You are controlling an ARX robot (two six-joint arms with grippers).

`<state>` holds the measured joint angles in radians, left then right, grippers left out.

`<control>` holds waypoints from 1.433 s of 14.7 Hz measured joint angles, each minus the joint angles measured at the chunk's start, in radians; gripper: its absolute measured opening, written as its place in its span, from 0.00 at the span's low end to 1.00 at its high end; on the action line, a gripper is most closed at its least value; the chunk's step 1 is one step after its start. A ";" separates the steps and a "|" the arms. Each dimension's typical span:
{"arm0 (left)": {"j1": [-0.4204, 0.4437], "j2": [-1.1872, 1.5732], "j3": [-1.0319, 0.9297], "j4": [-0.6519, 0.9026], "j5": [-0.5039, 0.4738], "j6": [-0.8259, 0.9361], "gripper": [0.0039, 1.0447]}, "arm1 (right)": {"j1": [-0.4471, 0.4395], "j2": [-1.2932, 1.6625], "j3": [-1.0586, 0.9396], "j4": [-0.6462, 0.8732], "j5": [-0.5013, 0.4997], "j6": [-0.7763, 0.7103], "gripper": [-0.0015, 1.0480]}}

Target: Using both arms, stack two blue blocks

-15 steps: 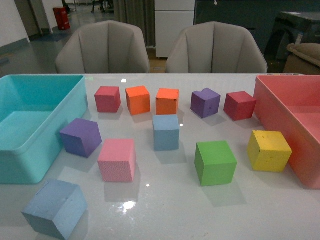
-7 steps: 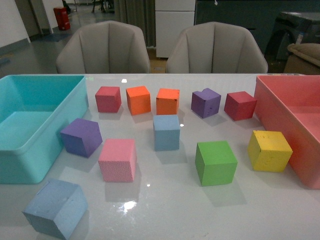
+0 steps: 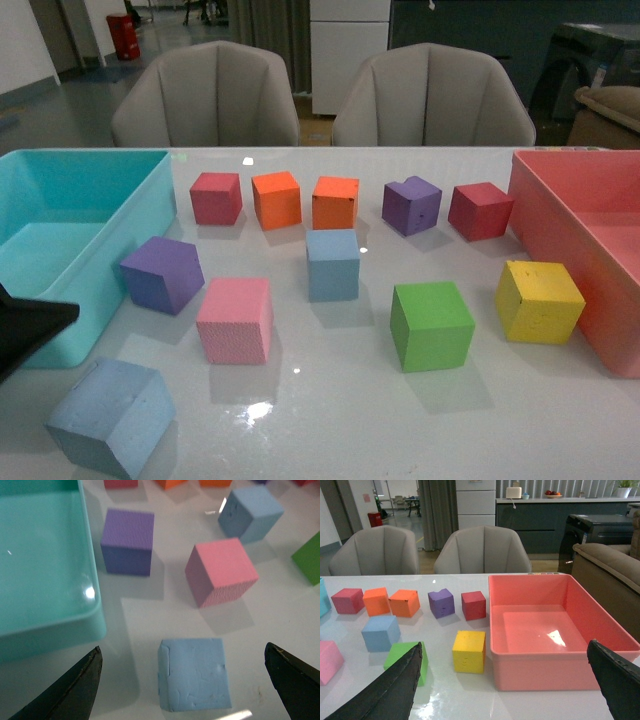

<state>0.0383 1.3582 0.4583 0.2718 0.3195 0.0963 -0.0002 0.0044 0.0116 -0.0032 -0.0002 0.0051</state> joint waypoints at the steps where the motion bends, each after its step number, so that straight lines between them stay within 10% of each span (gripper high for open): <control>1: 0.000 0.060 0.010 -0.005 0.005 0.008 0.94 | 0.000 0.000 0.000 0.000 0.000 0.000 0.94; 21: -0.129 0.350 0.037 0.135 -0.080 -0.001 0.94 | 0.000 0.000 0.000 0.000 0.000 0.000 0.94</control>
<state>-0.0902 1.7081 0.4950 0.4072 0.2394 0.0952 -0.0002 0.0044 0.0116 -0.0036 -0.0002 0.0051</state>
